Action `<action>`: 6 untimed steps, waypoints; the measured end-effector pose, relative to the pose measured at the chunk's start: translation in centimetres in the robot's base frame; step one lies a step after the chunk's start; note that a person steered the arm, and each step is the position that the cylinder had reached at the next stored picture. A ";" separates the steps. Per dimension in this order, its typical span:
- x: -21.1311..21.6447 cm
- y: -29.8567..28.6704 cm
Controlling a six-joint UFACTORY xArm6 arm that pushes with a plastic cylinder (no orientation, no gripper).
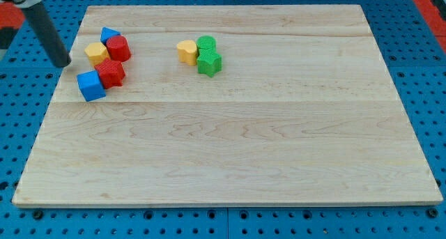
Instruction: Push the yellow hexagon to the left of green star
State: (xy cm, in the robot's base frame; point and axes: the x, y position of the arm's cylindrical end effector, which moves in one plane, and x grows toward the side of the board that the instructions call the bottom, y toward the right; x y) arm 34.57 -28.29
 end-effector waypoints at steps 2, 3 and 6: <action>-1.3 4.4; -1.3 8.0; 0.7 8.9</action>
